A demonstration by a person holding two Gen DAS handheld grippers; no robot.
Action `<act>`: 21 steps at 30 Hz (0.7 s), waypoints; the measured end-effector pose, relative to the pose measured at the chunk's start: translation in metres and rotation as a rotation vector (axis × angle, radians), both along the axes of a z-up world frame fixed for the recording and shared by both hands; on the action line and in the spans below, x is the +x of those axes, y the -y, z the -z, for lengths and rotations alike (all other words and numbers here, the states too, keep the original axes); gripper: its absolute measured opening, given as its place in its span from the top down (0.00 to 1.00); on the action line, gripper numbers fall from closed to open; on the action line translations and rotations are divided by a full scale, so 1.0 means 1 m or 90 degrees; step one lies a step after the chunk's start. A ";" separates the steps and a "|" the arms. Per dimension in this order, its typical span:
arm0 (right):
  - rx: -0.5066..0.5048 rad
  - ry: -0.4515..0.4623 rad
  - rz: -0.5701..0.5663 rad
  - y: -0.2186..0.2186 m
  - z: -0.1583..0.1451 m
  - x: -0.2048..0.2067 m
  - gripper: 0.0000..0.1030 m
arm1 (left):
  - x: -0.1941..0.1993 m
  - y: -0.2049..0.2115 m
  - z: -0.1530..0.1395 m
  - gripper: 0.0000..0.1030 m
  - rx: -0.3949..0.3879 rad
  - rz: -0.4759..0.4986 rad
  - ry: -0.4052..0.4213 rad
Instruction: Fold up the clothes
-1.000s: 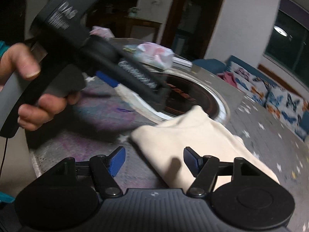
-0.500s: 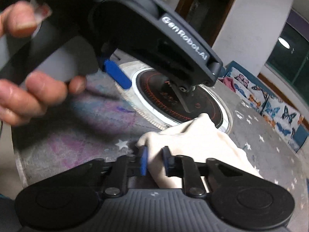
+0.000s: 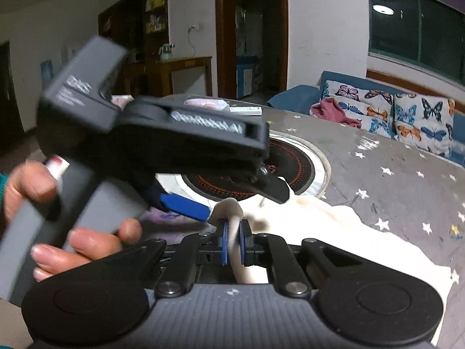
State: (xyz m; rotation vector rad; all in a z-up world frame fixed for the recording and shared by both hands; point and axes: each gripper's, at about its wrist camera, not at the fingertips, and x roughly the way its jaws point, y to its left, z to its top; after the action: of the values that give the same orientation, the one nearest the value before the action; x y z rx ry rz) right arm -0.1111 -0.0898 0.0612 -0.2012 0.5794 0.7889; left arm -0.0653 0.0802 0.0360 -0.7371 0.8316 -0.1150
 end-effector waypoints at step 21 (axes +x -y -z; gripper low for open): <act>0.030 -0.026 0.048 0.050 0.000 -0.006 0.82 | 0.003 0.014 0.018 0.78 0.011 -0.015 -0.036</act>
State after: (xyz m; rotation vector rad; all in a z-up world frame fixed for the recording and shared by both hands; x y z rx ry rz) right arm -0.1171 -0.1396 0.0616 -0.1198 0.6026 0.7340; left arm -0.0619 0.0660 0.0179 -0.7371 0.8766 -0.0663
